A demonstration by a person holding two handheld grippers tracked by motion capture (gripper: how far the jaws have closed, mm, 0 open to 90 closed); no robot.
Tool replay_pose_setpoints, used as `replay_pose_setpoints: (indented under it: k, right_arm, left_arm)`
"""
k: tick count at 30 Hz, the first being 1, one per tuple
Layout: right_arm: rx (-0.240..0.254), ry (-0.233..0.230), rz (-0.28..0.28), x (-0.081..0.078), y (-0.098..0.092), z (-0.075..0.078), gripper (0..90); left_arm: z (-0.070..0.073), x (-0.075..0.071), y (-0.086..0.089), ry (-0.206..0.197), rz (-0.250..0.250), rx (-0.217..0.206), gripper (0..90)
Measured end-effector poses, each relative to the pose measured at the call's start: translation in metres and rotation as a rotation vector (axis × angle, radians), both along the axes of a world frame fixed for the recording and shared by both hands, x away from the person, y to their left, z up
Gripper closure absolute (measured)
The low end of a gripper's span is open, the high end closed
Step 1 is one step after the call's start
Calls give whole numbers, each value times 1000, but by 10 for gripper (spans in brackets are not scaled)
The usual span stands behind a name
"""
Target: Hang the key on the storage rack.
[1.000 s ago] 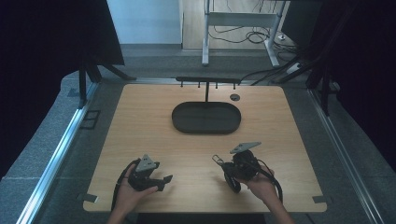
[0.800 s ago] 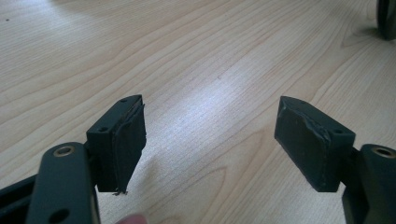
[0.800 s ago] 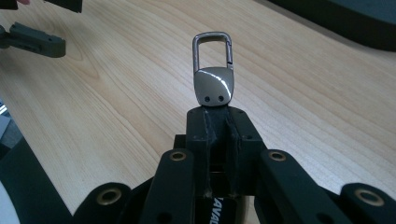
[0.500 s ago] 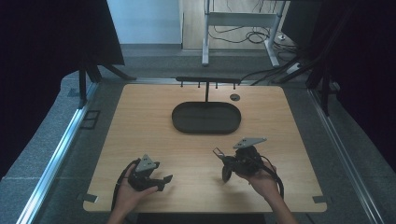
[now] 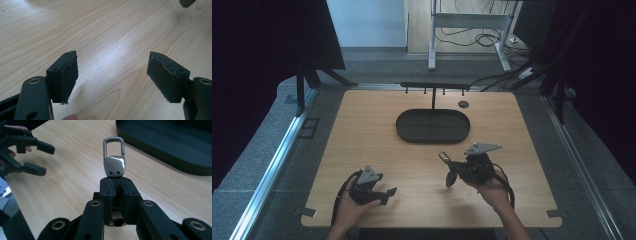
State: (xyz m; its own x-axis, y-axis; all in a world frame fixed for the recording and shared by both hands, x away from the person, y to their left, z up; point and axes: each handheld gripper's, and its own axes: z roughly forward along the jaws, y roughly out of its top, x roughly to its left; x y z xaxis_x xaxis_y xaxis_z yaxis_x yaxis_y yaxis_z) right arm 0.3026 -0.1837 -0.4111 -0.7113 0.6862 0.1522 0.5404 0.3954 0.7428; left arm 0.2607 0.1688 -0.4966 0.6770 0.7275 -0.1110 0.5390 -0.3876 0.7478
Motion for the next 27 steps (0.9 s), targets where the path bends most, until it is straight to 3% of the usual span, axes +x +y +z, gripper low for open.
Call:
replay_pose_setpoints:
  k: [12,27]
  right_arm:
    - [31,-48,-47,4,-5,9,808]
    - [72,-71,-88,11,-8,15,808]
  left_arm:
    - [-1,0,0,0,1,-1,254]
    - [-1,0,0,1,3,-2,254]
